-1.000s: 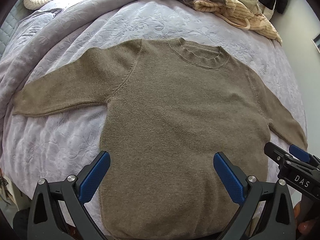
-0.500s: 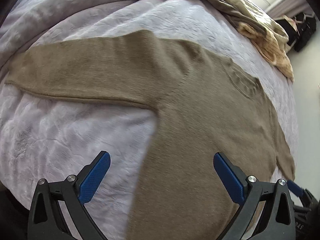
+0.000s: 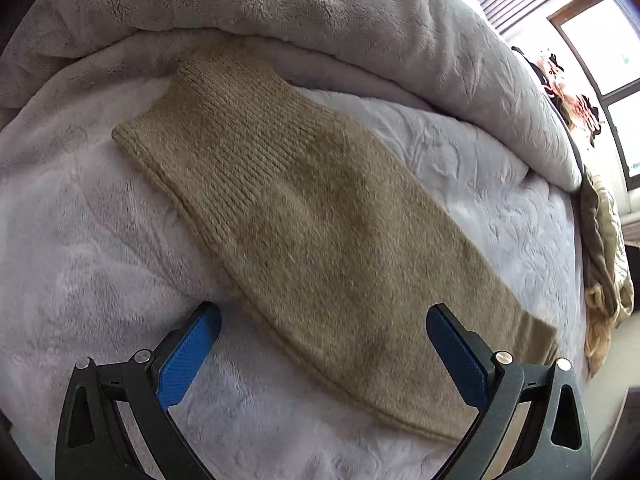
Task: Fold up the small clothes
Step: 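Grasp the sleeve cuff with the left gripper and fold it across the sweater body, then grasp the sweater side edge with the left gripper and fold it toward the center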
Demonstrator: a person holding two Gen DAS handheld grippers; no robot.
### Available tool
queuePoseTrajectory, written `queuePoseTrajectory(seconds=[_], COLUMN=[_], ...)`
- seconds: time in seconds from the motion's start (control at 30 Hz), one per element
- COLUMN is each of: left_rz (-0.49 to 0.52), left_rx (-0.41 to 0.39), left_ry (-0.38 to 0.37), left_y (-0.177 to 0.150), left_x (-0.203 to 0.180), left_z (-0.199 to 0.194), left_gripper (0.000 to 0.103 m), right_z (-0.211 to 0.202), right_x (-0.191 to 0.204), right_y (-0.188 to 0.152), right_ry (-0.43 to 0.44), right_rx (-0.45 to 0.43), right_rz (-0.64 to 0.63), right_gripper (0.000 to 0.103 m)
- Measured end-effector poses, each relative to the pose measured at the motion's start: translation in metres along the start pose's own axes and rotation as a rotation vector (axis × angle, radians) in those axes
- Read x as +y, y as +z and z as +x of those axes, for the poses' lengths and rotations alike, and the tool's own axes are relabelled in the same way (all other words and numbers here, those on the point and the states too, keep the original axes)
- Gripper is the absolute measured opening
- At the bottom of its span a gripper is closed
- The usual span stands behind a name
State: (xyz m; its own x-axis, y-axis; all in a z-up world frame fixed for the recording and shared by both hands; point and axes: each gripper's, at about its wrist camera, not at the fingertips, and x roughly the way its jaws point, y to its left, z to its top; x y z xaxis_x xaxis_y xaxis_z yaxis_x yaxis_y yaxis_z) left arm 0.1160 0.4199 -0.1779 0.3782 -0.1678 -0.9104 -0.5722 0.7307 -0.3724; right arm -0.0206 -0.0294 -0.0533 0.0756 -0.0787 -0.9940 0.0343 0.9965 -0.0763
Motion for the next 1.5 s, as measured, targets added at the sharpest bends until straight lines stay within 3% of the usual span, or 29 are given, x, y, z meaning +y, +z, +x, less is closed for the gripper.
queuePoseTrajectory(seconds=[0.03, 0.07, 0.1, 0.13, 0.17, 0.2, 0.4, 0.6, 0.77, 0.87, 1.03, 1.17, 1.23, 1.3, 1.37, 1.5], left_rz=[0.002, 0.008, 0.019, 0.031, 0.042, 0.038, 0.126, 0.350, 0.581, 0.710, 0.869, 0.969, 1.016, 1.038, 1.052, 1.051], left_rx=[-0.010, -0.022, -0.035, -0.043, -0.043, -0.043, -0.140, -0.182, -0.132, -0.060, 0.083, 0.143, 0.147, 0.139, 0.104, 0.081], left_ry=[0.005, 0.007, 0.002, -0.012, -0.062, -0.109, -0.187, -0.308, -0.414, -0.444, -0.391, -0.266, -0.163, -0.114, -0.103, -0.123], left_y=[0.001, 0.001, 0.001, 0.001, 0.000, 0.002, -0.011, -0.050, -0.122, -0.177, -0.265, -0.319, -0.337, -0.344, -0.347, -0.328], left_x=[-0.001, -0.002, -0.003, -0.004, -0.004, -0.005, -0.041, -0.146, -0.256, -0.318, -0.381, -0.391, -0.392, -0.388, -0.383, -0.367], left_z=[-0.001, -0.002, -0.003, -0.004, -0.005, -0.007, -0.047, -0.089, -0.096, -0.077, -0.018, 0.022, 0.035, 0.039, 0.029, -0.004], left_gripper=[0.092, 0.075, 0.052, 0.039, 0.011, 0.009, 0.009, 0.009, 0.009, 0.009, 0.009, 0.009, 0.020, 0.052, 0.058, 0.058], right_z=[0.000, 0.001, 0.001, 0.002, 0.002, 0.001, 0.000, -0.002, -0.001, 0.003, 0.016, 0.030, 0.035, 0.039, 0.041, 0.042], right_x=[0.001, 0.003, 0.005, 0.006, 0.006, 0.006, -0.007, -0.042, -0.091, -0.127, -0.184, -0.213, -0.221, -0.226, -0.229, -0.228], right_y=[-0.001, -0.001, -0.002, -0.003, -0.003, -0.003, -0.001, 0.003, -0.003, -0.010, -0.025, -0.037, -0.040, -0.039, -0.035, -0.018], right_ry=[0.001, 0.005, 0.011, 0.015, 0.021, 0.027, 0.065, 0.095, 0.105, 0.100, 0.090, 0.078, 0.076, 0.072, 0.070, 0.054], right_rx=[0.003, 0.006, 0.008, 0.010, 0.011, 0.010, -0.018, -0.043, -0.057, -0.055, -0.031, 0.005, 0.017, 0.024, 0.022, -0.005], right_rz=[-0.003, -0.005, -0.008, -0.011, -0.014, -0.018, -0.010, 0.028, 0.111, 0.178, 0.296, 0.349, 0.364, 0.371, 0.379, 0.356], right_gripper=[0.096, 0.096, 0.096, 0.096, 0.096, 0.096, 0.096, 0.096, 0.096, 0.096, 0.096, 0.096, 0.096, 0.096, 0.096, 0.096])
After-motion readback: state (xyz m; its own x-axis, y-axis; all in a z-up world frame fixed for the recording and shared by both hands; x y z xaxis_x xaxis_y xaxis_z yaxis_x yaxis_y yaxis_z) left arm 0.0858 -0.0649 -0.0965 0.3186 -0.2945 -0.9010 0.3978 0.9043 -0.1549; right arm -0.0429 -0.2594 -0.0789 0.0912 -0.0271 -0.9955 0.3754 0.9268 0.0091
